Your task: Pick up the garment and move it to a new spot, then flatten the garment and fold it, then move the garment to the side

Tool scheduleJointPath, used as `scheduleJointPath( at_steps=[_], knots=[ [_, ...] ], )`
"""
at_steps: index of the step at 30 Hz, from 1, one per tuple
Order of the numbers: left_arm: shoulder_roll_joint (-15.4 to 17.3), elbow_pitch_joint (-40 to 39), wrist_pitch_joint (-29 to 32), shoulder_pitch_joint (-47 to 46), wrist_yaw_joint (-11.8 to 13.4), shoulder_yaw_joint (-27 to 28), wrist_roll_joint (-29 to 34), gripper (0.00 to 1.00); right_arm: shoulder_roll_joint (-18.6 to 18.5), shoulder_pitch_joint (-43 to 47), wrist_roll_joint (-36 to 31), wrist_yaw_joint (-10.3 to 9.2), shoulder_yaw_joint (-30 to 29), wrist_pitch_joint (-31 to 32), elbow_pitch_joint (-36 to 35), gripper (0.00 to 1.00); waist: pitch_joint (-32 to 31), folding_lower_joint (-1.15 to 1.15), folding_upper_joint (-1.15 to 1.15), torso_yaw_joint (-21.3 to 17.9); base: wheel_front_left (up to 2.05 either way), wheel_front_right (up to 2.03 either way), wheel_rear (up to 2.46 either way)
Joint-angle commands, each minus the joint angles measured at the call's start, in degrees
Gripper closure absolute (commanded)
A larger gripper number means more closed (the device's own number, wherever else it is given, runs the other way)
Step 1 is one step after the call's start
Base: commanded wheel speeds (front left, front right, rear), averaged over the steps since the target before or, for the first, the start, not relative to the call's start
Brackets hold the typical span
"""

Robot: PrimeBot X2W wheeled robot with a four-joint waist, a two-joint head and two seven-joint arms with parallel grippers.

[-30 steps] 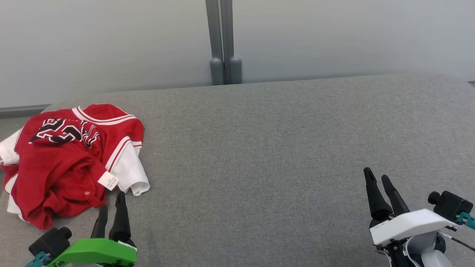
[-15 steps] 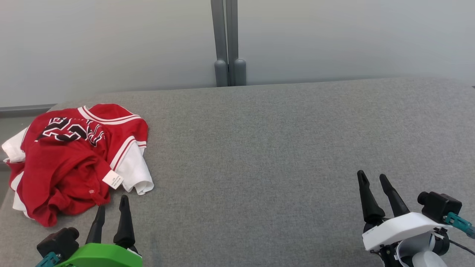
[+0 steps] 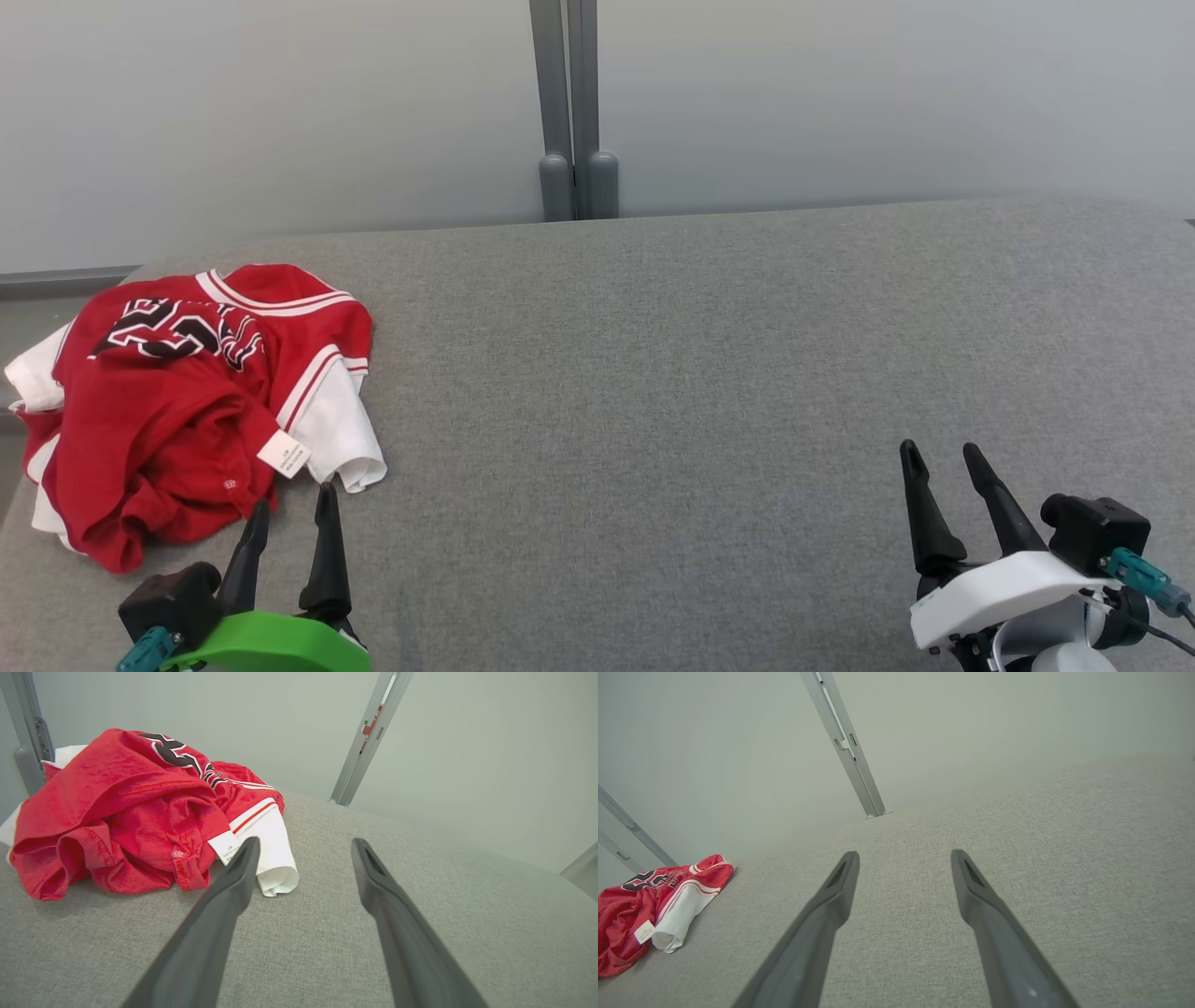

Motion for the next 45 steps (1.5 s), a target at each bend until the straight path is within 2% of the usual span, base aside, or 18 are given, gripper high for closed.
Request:
scheduleJointPath(
  at_steps=[1, 31, 45],
  knots=[
    [0.63, -0.44, -0.54, 0.33, -0.13, -0.03, 1.94, 0.0, -0.26, 0.29, -1.9, 0.03, -0.09, -0.59, -0.53, 0.0, -0.04, 0.0, 0.0, -0.06, 0.0, 0.0, 0.0],
    [1.11, 0.46, -4.2, 1.27, -0.55, -0.7, 17.47, 0.0, 0.08, 2.88, -17.52, 0.03, -2.12, -4.31, -0.65, 0.0, -0.64, 0.0, 0.0, -0.56, 0.0, 0.0, 0.0],
    [0.89, 0.93, -5.65, 2.26, -0.53, -0.69, 23.52, 0.0, 0.23, 3.56, -22.63, 0.03, -2.54, -5.68, -0.35, 0.0, -1.34, 0.0, 0.0, -0.76, 0.0, 0.0, 0.0]
  ],
)
